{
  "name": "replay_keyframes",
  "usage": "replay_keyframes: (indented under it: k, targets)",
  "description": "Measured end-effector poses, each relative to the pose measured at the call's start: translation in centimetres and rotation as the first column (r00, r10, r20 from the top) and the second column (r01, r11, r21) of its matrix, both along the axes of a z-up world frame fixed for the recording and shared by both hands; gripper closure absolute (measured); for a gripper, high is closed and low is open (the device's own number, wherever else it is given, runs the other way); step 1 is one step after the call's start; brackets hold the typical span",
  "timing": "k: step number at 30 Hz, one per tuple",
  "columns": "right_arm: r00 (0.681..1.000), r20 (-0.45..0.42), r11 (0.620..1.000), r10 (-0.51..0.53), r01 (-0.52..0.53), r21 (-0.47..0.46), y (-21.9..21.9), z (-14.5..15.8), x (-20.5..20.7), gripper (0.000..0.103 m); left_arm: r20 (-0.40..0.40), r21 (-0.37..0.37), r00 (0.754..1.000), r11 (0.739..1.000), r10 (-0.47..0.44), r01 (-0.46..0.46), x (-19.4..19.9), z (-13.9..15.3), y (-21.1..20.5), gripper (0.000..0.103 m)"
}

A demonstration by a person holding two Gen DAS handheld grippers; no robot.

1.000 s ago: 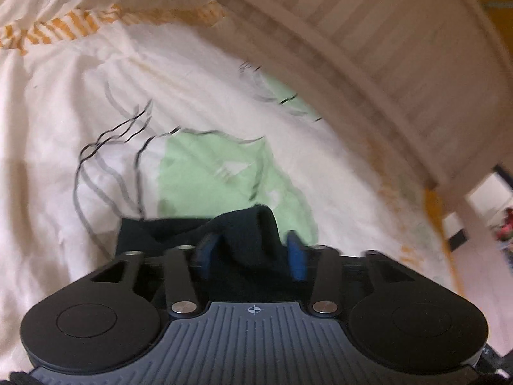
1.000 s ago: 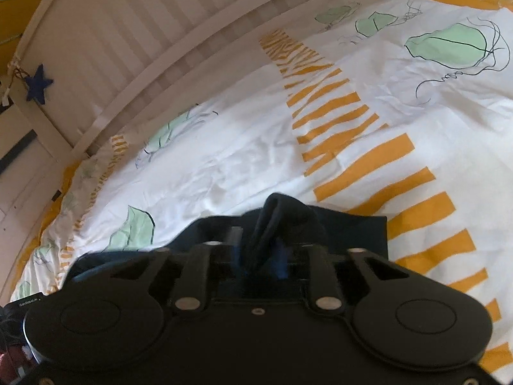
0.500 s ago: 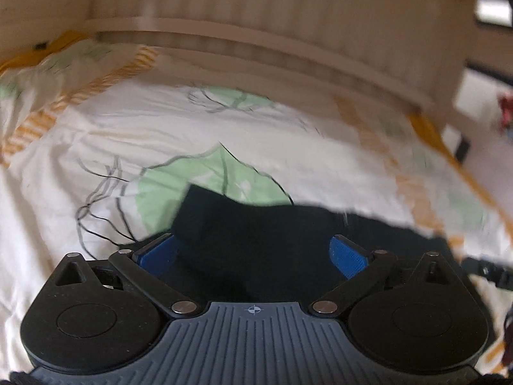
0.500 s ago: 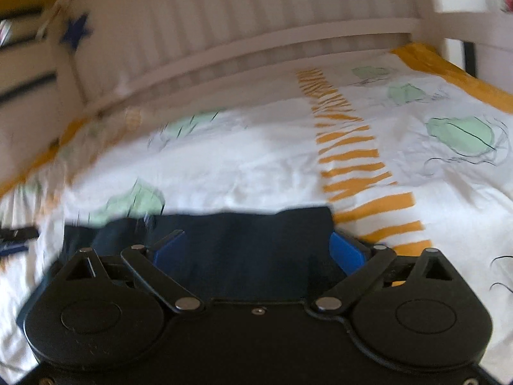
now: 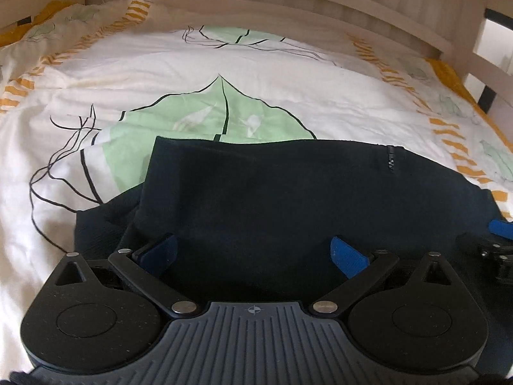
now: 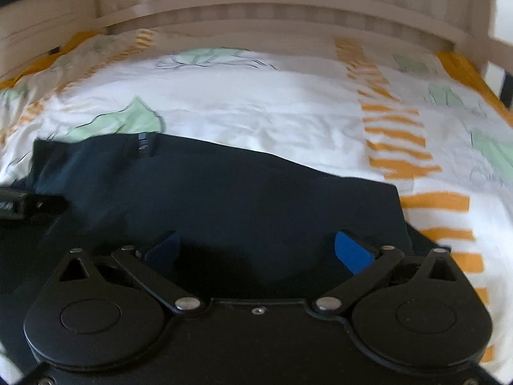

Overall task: Fold large clothes
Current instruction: 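Open both grippers and hold them above the folded bundle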

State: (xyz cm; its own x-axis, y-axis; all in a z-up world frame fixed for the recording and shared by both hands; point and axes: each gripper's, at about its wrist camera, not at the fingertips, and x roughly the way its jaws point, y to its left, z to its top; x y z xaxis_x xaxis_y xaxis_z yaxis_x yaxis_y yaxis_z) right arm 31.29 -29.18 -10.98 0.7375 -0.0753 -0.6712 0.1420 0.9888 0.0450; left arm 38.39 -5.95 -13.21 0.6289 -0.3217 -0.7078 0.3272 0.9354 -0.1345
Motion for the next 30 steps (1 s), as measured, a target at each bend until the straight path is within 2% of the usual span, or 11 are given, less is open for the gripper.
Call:
replay_keyframes:
  k: [4,9,19,30]
  targets:
    - [0.997,0.077,0.999,-0.006,0.009,-0.034,0.5,-1.1,-1.0,0.0,0.064,-0.012,0.998,1.0,-0.001,0.002,-0.9,-0.9,0.1,0.0]
    - [0.995,0.096,0.999,-0.01,0.012,-0.029,0.5,-1.2,-1.2,0.0,0.125,-0.038,0.992,0.999,0.016,-0.012,-1.7,-1.4,0.2,0.0]
    - [0.991,0.134,1.0,-0.015,0.018,-0.026,0.4,-1.8,-1.3,0.0,0.169,-0.07,0.985,0.997,0.027,-0.016,-2.1,-2.0,0.3,0.0]
    - [0.989,0.149,0.999,-0.015,0.02,-0.03,0.5,-2.0,-1.5,0.0,0.175,-0.059,0.984,0.998,0.028,-0.018,-2.2,-2.0,0.2,0.0]
